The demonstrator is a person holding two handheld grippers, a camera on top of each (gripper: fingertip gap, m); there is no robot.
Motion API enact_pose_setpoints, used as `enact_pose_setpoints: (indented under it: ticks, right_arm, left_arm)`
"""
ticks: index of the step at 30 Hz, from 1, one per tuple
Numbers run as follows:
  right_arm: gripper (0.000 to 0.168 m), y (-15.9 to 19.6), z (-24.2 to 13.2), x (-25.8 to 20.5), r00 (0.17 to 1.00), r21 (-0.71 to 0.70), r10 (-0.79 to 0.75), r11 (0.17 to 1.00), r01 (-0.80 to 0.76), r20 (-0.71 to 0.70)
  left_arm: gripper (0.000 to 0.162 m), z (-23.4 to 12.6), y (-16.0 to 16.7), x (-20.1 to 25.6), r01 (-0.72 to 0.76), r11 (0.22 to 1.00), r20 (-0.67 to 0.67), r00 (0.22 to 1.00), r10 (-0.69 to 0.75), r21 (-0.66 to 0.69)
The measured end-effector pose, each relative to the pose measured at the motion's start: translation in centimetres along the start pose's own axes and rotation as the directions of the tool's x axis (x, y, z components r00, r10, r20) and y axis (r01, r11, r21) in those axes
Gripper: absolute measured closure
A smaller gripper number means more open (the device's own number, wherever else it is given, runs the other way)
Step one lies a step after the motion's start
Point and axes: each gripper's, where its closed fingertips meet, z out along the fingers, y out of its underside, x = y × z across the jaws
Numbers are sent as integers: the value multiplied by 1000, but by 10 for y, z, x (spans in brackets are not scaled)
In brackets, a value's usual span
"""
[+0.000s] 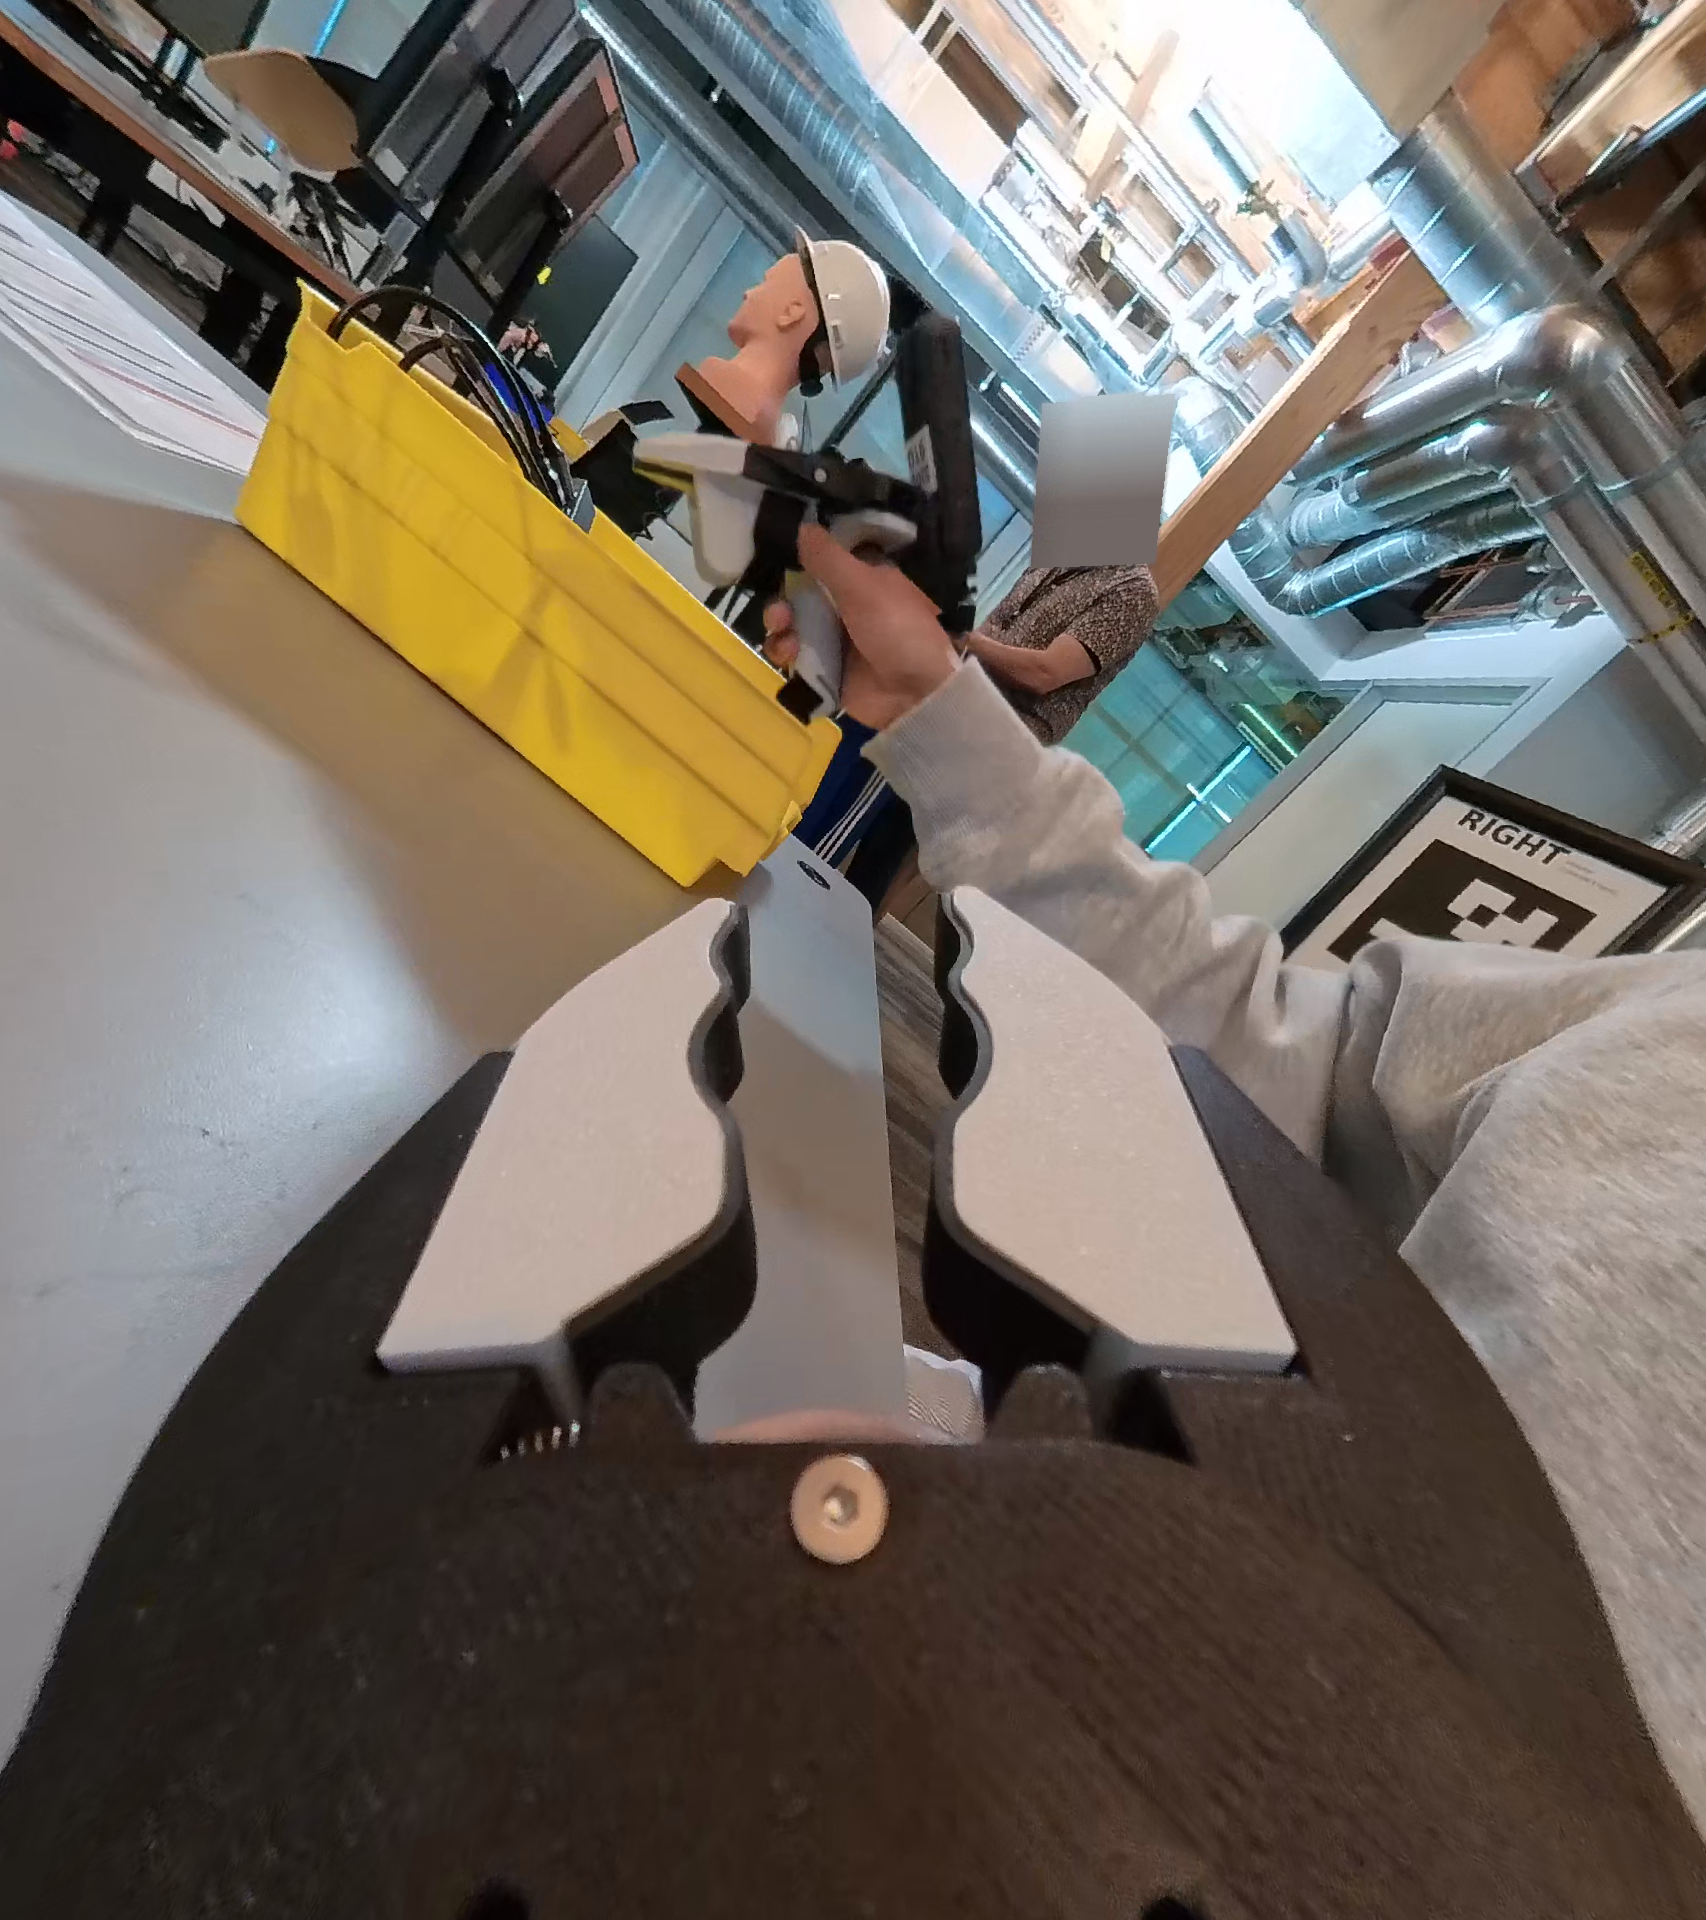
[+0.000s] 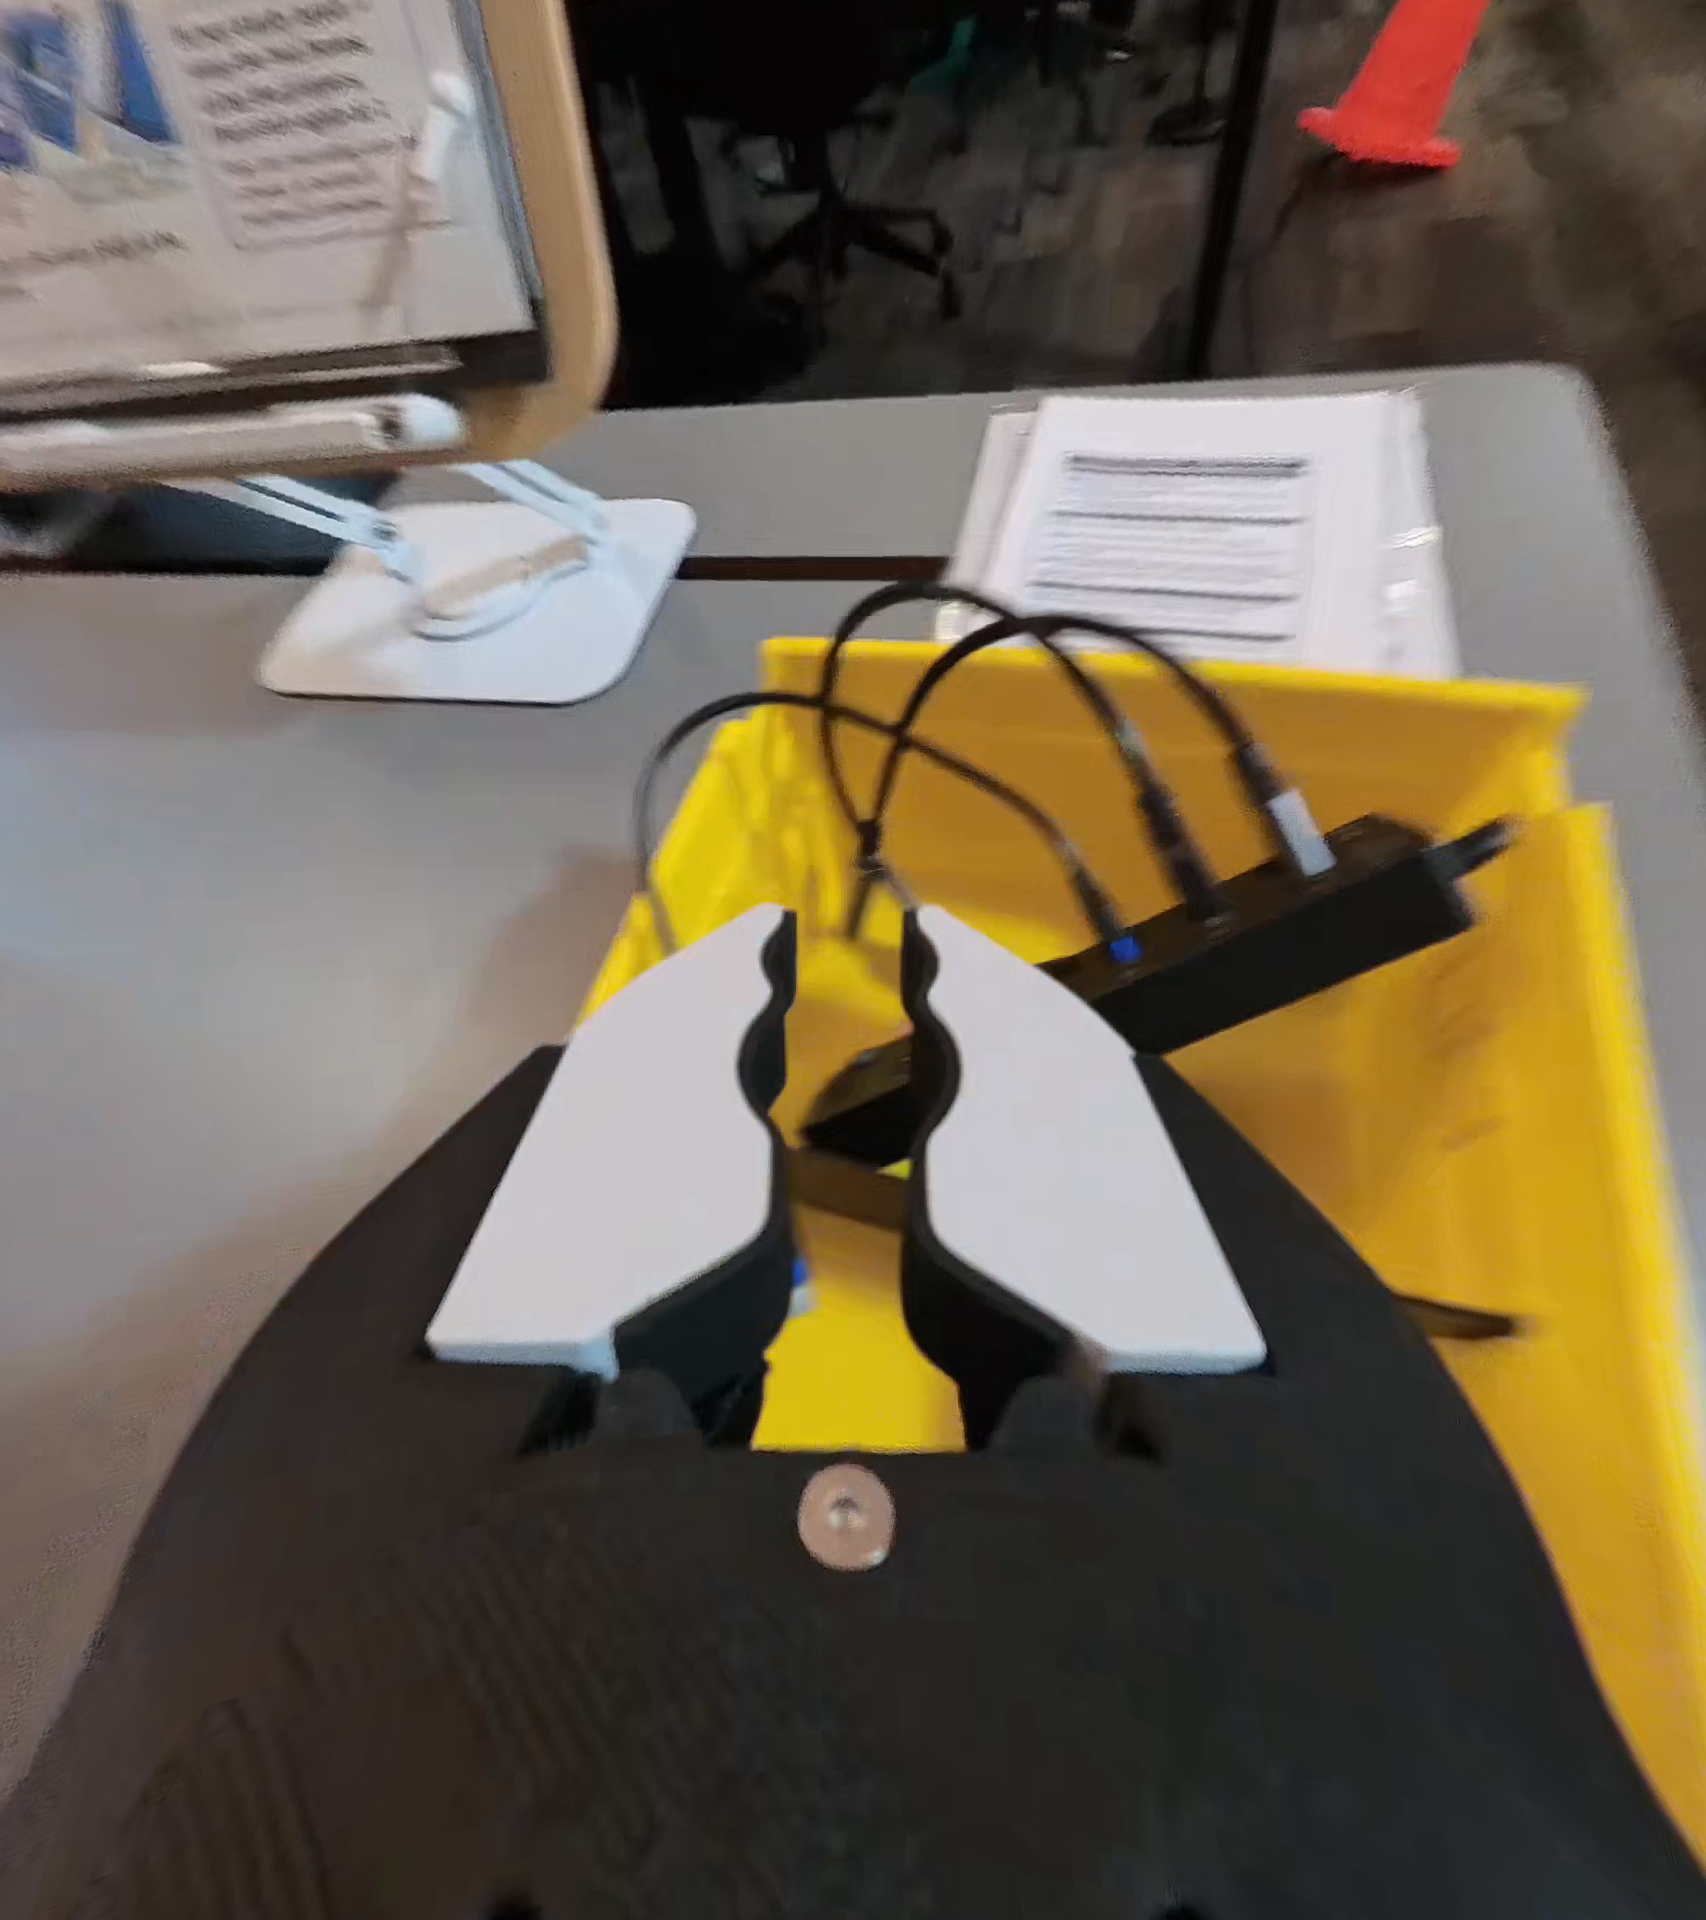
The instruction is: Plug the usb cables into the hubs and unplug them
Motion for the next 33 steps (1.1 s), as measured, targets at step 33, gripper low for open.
enact_pose_setpoints:
  ticks: [33]
  right_arm:
    - [168,60,19,142,680,-854,-729,401,330,-80]
  left_arm:
    - [126,-2,-3,-4,89,996,-32,996,-89,18]
